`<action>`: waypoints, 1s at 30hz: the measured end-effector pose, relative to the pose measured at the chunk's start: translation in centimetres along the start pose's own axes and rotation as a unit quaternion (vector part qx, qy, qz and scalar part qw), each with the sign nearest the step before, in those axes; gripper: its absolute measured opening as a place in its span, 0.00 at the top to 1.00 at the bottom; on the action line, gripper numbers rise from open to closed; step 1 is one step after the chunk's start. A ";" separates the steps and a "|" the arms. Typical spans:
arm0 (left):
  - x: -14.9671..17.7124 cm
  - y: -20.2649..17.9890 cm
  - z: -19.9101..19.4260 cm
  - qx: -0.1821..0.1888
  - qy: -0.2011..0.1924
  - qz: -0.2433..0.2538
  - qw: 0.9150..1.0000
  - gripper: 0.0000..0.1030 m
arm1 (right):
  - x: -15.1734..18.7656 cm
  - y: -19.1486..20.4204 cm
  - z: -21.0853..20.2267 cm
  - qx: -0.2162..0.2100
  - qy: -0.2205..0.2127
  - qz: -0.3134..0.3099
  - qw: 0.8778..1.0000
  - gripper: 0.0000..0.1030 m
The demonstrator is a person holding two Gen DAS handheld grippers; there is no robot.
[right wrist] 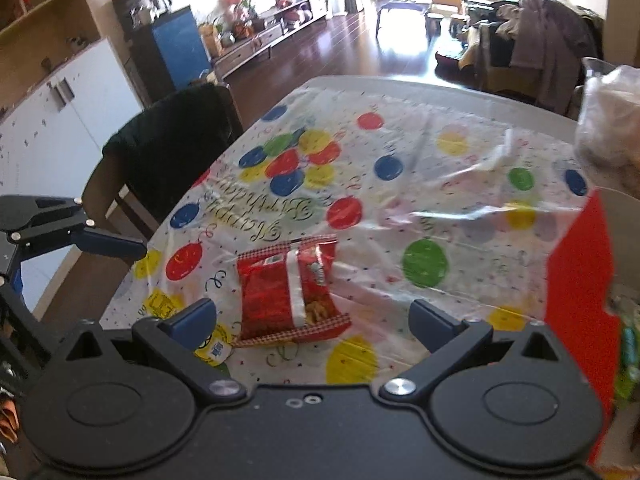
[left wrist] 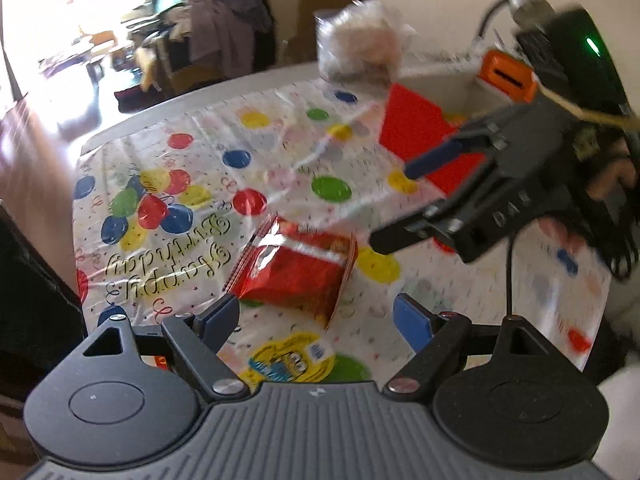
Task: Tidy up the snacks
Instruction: 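Move both open tools back to the red chip bag and yellow jelly cup, then grasp the yellow Minion jelly cup with the left tool while the right tool grasps the red chip bag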
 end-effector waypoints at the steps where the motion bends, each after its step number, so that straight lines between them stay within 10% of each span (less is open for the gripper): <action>1: 0.4 0.2 0.3 0.002 0.007 0.009 1.000 0.18 | 0.0 0.3 0.6 -0.002 0.003 -0.005 1.000 0.00; 15: 4.1 1.0 5.2 0.042 0.096 0.090 0.990 0.18 | 0.3 3.1 6.7 0.016 0.049 -0.055 0.997 0.00; 30: 5.1 2.7 6.9 0.024 0.103 0.052 0.993 0.19 | 1.1 3.5 9.5 0.040 0.067 -0.079 0.994 0.04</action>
Point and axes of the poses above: each gripper's, at about its wrist camera, not at the fingertips, and z roughly the way its jaws point, y to its left, x to its underside, the point moved 7 cm from there along z, roughly the way its jaws point, and after that the axes turned 7 degrees about x, right-handed, at the moved point
